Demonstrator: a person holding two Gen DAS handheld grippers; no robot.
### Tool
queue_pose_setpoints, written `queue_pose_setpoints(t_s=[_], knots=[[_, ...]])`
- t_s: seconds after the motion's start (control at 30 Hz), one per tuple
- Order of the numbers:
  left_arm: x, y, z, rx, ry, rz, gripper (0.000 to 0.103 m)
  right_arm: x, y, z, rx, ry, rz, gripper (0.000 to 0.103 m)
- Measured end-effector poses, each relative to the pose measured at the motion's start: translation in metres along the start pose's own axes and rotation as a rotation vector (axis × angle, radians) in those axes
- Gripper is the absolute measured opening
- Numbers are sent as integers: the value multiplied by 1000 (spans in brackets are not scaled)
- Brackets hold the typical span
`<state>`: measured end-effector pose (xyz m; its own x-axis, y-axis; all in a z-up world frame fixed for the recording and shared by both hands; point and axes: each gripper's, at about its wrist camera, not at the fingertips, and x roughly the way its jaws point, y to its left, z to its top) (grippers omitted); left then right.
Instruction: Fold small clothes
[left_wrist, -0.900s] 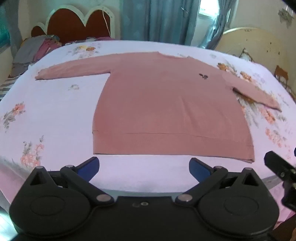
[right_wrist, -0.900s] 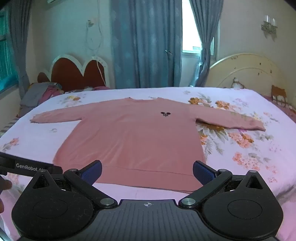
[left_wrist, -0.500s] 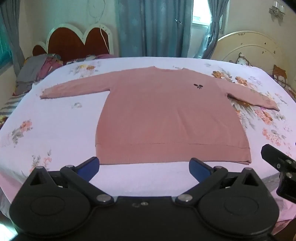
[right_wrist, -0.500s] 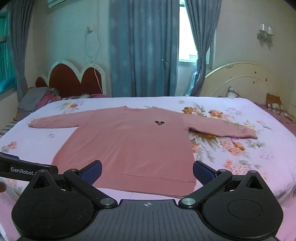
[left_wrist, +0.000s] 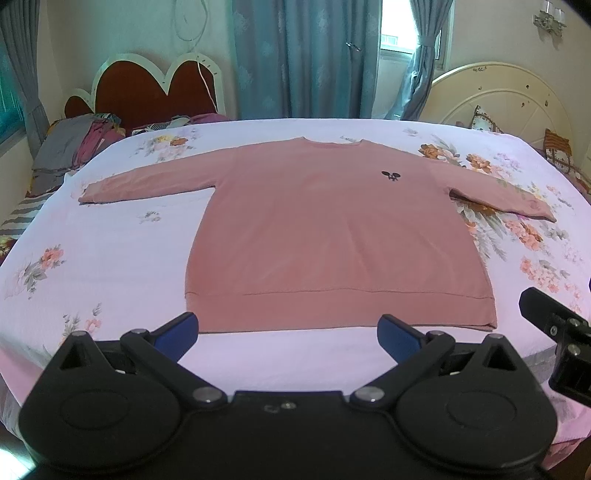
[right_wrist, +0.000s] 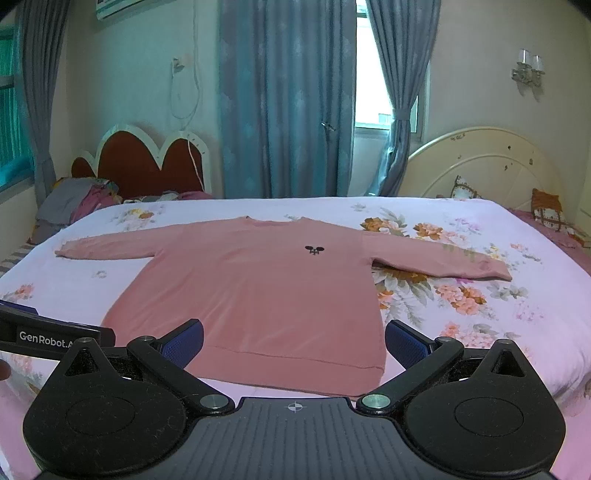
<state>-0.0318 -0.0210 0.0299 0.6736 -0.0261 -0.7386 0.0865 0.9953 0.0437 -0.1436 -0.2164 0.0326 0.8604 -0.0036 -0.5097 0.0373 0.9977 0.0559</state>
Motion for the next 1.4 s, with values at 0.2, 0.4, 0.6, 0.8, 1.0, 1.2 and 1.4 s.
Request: queue_pose_setpoints(t_s=[0.2, 0.4, 0.6, 0.8, 1.0, 1.2, 1.4], knots=[[0, -2, -1, 0, -1, 0, 103, 0, -4, 1, 4, -1, 0, 103], [0, -3, 0, -3, 4, 1, 103, -1, -8, 1, -1, -3, -4, 103], [0, -2, -1, -6, 5, 1, 103, -1, -10, 0, -1, -6, -7, 103], [0, -3, 0, -5, 5, 0, 103, 1, -12, 2, 6, -7, -8, 103], [1, -3, 0, -6, 6, 2, 103, 2, -9, 2, 3, -7, -7, 103], [2, 0, 1, -15, 7, 4, 103, 5, -8, 2, -1, -5, -3, 103], [3, 2, 2, -17, 4, 5, 103, 10, -6, 3, 0, -8, 1, 103]])
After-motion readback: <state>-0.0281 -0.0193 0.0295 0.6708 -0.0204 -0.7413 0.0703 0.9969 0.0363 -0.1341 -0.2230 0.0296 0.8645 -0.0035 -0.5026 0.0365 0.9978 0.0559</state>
